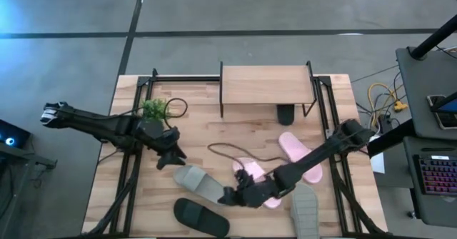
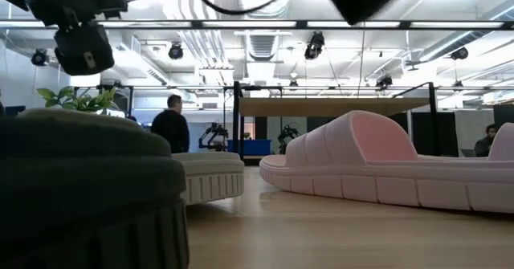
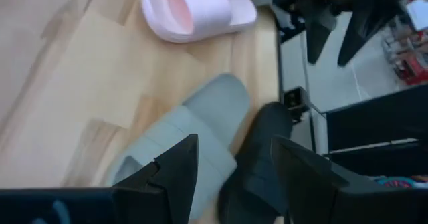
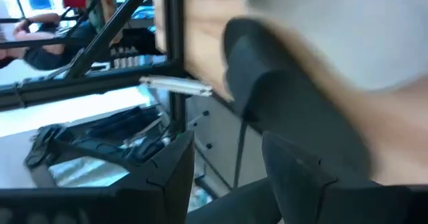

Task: Pick and place slides into the shelf
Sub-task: Move the black slipper under the shelf

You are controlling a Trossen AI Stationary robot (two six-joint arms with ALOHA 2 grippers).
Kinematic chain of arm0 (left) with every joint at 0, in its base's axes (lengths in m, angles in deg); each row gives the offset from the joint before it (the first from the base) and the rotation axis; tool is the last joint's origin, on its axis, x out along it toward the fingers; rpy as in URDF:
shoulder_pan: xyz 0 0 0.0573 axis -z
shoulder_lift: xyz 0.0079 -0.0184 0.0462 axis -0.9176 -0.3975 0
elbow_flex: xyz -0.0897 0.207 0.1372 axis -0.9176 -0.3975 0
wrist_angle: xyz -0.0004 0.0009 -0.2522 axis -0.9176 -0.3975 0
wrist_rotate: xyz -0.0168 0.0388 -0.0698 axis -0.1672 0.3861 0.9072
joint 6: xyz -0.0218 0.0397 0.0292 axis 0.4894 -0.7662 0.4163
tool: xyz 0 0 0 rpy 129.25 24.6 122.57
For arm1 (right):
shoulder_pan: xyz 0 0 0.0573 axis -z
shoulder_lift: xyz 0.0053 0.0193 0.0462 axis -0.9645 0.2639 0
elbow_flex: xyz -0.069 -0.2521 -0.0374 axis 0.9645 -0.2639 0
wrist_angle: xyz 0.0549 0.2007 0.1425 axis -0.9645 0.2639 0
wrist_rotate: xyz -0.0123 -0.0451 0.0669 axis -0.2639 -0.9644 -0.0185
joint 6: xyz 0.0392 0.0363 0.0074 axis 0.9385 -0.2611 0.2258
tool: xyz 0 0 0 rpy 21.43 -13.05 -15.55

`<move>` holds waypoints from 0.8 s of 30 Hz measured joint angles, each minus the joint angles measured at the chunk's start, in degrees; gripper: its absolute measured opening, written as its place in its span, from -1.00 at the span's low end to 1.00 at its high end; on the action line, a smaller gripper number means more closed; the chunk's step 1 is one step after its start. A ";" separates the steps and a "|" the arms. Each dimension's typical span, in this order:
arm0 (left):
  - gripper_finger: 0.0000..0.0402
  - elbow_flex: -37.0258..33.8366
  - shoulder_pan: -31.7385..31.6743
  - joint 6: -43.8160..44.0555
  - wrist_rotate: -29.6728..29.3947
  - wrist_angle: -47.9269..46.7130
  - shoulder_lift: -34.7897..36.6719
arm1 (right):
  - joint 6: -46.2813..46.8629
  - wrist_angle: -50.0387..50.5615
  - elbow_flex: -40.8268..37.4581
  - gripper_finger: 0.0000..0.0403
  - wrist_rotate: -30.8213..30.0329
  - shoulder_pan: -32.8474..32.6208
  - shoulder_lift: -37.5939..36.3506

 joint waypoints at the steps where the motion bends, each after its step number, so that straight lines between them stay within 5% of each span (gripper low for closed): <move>1: -0.14 0.00 0.62 0.00 -0.02 -0.20 0.42 | -0.01 -0.08 1.99 -0.18 -0.01 -0.08 1.61; 16: -0.14 -0.07 6.43 -0.07 0.07 -3.44 3.39 | 1.02 6.96 30.80 -0.15 1.44 -0.15 25.35; 24: -0.14 -0.17 7.74 -0.04 -0.20 -4.54 5.47 | 1.05 18.70 40.63 -0.14 0.98 -0.21 31.24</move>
